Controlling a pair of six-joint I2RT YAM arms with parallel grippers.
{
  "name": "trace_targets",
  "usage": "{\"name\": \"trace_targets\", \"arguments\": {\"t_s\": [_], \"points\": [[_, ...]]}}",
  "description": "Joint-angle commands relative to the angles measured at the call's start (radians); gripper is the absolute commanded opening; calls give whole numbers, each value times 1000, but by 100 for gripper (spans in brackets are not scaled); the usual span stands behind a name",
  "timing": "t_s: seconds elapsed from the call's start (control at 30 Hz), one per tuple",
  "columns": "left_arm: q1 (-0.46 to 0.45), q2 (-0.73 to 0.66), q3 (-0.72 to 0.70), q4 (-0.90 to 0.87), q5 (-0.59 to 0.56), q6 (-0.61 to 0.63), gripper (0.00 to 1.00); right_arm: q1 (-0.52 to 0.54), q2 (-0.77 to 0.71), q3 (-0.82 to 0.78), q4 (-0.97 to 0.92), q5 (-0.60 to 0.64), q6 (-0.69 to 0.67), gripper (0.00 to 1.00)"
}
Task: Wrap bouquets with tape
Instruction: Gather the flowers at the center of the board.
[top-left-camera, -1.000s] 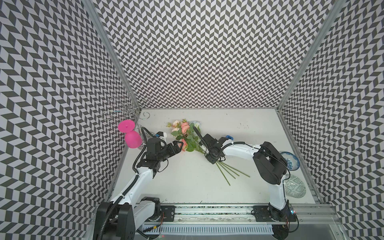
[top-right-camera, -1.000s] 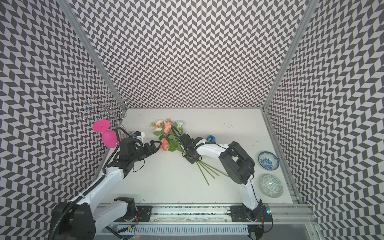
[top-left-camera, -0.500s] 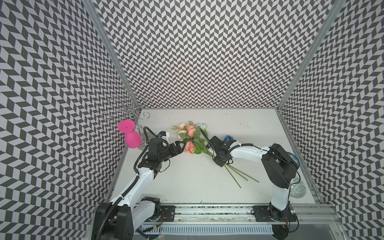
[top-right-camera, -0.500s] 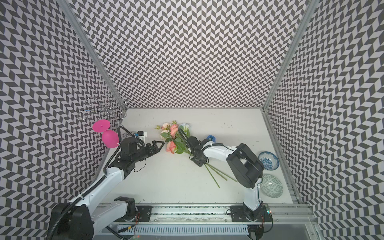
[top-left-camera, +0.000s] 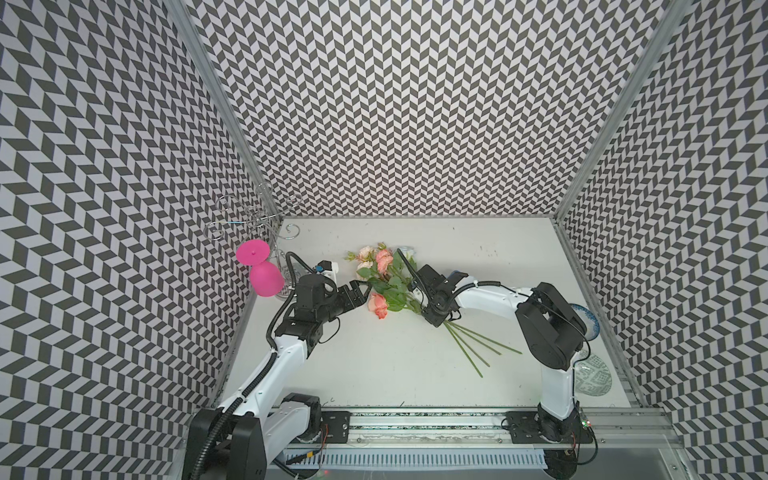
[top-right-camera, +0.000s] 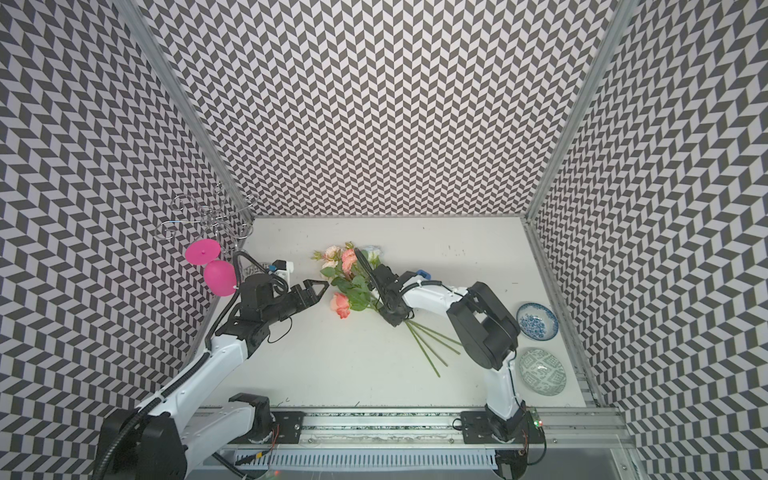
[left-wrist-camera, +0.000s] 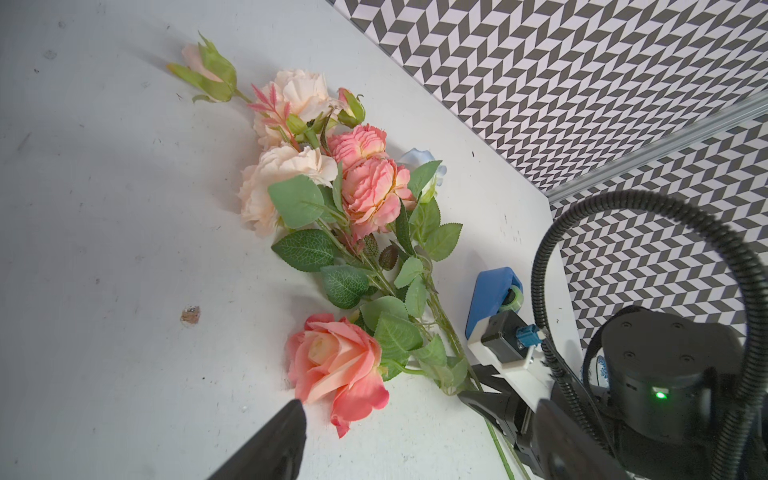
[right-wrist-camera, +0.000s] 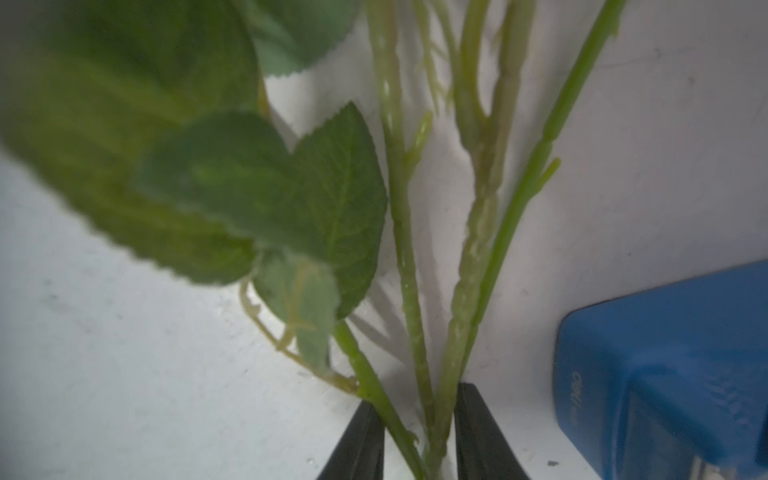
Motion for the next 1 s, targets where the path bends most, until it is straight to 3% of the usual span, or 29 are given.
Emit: {"name": "trace_targets", "arguments": {"t_s": [0.0, 0.17, 0.33, 0.67, 0.97], "points": [[-3, -13, 22, 18, -2, -9, 86, -11, 50, -37, -9, -7, -6, 23], [-3, -13, 16, 33, 4, -24, 86, -16, -12, -93, -21, -10, -7, 14], [-10, -4, 17, 43, 6, -32, 86, -16, -49, -108, -21, 20, 3, 28], [-38, 3, 25, 45, -10, -43, 86, -18, -100, -146, -34, 23, 16, 25], [-74, 26, 50, 45, -21, -49, 87, -23, -65, -157, -6, -19, -16, 8]]}}
